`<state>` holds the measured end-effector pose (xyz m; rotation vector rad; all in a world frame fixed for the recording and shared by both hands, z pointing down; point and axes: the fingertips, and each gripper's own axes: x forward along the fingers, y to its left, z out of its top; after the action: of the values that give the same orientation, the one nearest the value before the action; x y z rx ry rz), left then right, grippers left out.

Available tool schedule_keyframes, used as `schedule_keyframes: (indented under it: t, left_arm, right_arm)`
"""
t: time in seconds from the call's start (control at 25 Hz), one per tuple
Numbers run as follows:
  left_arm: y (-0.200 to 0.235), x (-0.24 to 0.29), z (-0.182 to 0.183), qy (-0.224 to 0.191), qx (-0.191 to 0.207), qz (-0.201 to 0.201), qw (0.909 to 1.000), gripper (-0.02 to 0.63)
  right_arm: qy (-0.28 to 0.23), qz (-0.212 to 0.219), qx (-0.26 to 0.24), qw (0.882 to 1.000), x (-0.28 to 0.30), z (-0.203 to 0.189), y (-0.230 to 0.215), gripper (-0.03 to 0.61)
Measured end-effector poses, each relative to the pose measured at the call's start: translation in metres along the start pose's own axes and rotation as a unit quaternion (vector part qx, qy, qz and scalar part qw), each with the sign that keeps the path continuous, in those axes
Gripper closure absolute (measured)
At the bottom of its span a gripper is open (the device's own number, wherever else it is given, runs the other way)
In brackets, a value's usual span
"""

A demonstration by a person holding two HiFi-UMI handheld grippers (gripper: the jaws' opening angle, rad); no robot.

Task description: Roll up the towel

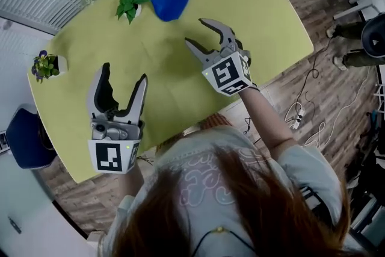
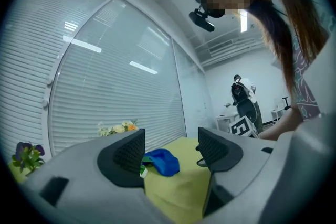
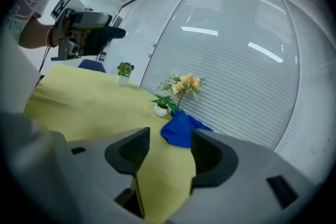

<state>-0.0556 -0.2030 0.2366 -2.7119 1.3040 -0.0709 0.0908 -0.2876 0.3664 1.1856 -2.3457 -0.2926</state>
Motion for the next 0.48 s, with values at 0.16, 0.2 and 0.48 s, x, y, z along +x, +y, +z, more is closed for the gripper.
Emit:
schedule_keyframes:
  t: [0.16,0.2,0.48]
  left_arm:
    - [0.006,-0.006,-0.005,0.013,0.005,0.038,0.9992,0.311]
    - [0.007,-0.008,-0.005,0.013,0.006,0.046,0.9988,0.311]
    - [0.021,-0.023,-0.012,0.035,0.007,0.101,0.9942,0.311]
  right_arm:
    - [0.030,0.030,-0.072,0.997,0.045,-0.019,0.001,0.331]
    - [0.037,0.035,-0.089,0.995,0.055,-0.024,0.001,0.334]
    - [0.057,0.069,-0.141,0.986,0.098,-0.038,0.001,0.356]
